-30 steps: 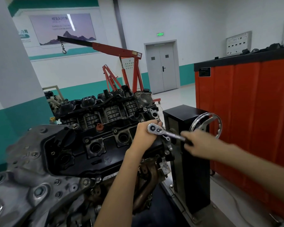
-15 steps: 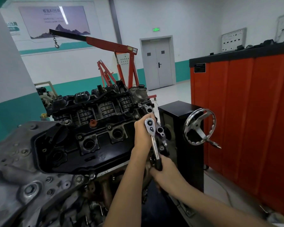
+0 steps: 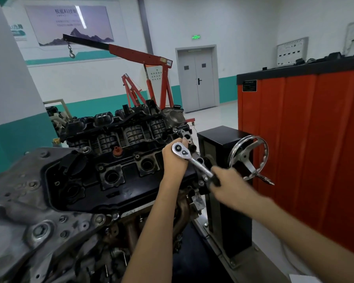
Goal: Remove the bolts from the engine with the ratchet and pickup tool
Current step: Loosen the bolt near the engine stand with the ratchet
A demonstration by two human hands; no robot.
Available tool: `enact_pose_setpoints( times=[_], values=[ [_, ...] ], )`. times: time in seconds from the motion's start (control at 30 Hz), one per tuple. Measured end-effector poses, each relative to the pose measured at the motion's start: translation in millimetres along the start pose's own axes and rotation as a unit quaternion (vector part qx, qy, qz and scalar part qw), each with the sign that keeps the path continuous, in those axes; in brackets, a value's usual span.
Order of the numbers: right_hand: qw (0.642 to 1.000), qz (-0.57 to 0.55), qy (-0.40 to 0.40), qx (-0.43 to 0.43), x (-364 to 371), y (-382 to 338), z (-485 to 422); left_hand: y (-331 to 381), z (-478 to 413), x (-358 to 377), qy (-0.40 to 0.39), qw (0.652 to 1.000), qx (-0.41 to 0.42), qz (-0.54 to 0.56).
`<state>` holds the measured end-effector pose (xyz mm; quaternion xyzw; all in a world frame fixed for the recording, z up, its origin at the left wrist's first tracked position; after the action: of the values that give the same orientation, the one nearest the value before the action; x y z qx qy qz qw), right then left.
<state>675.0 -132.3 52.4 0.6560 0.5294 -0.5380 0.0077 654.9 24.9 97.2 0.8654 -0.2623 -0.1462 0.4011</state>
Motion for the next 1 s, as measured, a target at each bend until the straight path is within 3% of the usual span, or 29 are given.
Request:
enact_pose_setpoints(
  times=[0.1,0.17,0.33,0.43,0.5,0.57,0.67,0.73,0.83,0.9,1.0],
  values=[
    [0.969,-0.232,0.005,0.085,52.6,-22.1,31.6,2.7,7.0,9.3,-0.005,1.0,0.013,0.006],
    [0.958,-0.272,0.015,0.092,64.5,-29.7,35.1,3.9,8.9,11.7,-0.018,0.999,0.032,-0.006],
    [0.998,-0.034,-0.051,-0.018,7.5,8.6,0.5,-0.4,1.5,1.7,-0.099,0.993,0.042,-0.036],
    [0.972,0.209,-0.029,-0.104,-42.2,20.9,-34.7,4.2,3.2,3.1,-0.143,0.984,0.071,-0.076],
    [0.953,0.276,0.013,-0.126,-57.5,17.7,-47.5,7.7,4.0,6.0,-0.126,0.986,0.075,-0.078],
    [0.966,0.236,0.018,-0.103,-47.9,12.0,-39.8,5.0,3.1,3.0,-0.053,0.998,0.032,-0.033],
    [1.0,0.014,0.0,-0.007,-4.0,3.7,-1.2,-1.5,3.4,4.7,0.013,1.0,-0.011,0.016],
    [0.988,-0.143,-0.006,0.058,27.1,-6.1,22.7,-1.1,7.2,12.3,0.013,1.0,-0.009,0.022],
    [0.942,-0.315,-0.008,0.118,60.0,-22.2,41.2,0.0,11.3,18.9,-0.004,1.0,0.003,0.026],
    [0.942,-0.315,-0.007,0.111,59.6,-21.6,40.0,0.4,10.4,16.8,-0.027,0.999,0.027,0.015],
    [0.987,-0.154,-0.01,0.039,31.9,0.9,22.3,-1.3,7.3,8.2,-0.073,0.996,0.042,-0.018]
  ],
)
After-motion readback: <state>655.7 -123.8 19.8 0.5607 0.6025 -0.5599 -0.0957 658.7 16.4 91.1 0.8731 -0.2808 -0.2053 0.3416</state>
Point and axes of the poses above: each hand's wrist, its own z-axis away from the middle knuckle, its own x-axis out of the palm, y = z × x, the point moved 5 cm from there along -z, towards the middle knuckle, and after that the axes turned 7 degrees about y, right-handed, at the moved point
